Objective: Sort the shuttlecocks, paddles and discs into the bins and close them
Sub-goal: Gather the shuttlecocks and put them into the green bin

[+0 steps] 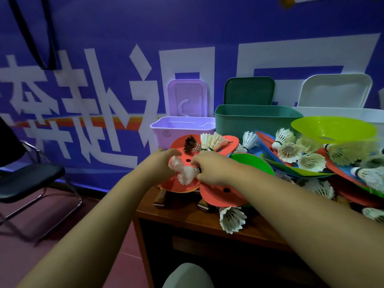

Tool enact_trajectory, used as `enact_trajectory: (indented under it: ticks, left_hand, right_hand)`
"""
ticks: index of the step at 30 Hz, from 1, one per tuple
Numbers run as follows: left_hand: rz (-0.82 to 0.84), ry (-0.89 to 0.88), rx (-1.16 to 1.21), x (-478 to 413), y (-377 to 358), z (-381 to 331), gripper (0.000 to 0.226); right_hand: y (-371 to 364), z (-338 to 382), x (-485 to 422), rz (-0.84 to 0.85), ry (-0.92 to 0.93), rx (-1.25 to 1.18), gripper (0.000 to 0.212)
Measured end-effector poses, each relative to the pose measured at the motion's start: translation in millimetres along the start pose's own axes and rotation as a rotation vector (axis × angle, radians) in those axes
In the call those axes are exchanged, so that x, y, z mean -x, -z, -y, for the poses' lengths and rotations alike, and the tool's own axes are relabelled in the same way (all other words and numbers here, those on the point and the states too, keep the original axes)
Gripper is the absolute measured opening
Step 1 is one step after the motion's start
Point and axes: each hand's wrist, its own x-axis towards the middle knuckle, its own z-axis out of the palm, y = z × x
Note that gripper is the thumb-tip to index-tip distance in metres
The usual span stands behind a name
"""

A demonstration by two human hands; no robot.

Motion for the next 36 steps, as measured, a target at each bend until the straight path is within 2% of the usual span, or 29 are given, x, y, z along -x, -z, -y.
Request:
enact_trajectory:
  ticks: [4,8,12,17,18,21,24,28,34,36]
  left_hand:
    - [-0.076,-0.006,-0.010,-3.1,-5.3,0.8,0.028]
    - [-0.211,0.002,0.097,-4.4,-3.6,-3.5,0.014]
    - [-0.299,-0.018,0.213,-6.9,7.8,-17.6,0.017]
    - [-0.359,-0.026,0.353,-28.7,20.8,-51.0,0.016]
    - [-0.361,-0.026,0.391,-35.3,21.8,-58.6,0.015]
    - [-0.345,-0.004,0.486,-55.4,20.8,-81.7,0.012]
    - [-0.340,0.005,0.495,-73.3,19.2,-103.1,0.009]
    - [-0.345,-0.021,0.550,-96.6,18.4,-127.5,0.008]
    - [-0.407,0.010,0.638,-132.1,12.8,-152.0,0.010]
    - [-0.408,0.022,0.664,-145.1,8.8,-157.5,0.009]
  right_hand:
    - [3.5,-9.0,3.8,-0.029,0.042,0.082,0.037]
    - [14.9,-14.1,8.9,-0.015,-0.003,0.078,0.027]
    - [40.4,-27.5,12.3,-0.112,-0.116,-0.012,0.035]
    - [76.0,-60.3,24.2,-0.320,-0.188,-0.253,0.066]
    - [82.5,-67.6,26.4,-0.360,-0.201,-0.269,0.063]
    - [96.7,-91.0,29.2,-0.468,-0.274,-0.311,0.036]
    - [102.4,-116.5,30.7,-0.544,-0.311,-0.367,0.018]
    - [110.6,-144.1,38.3,-0.666,-0.390,-0.288,0.019]
    - [117.9,-175.0,40.3,-0.788,-0.485,-0.393,0.012]
    - [120.7,-183.2,39.5,-0.842,-0.510,-0.407,0.017]
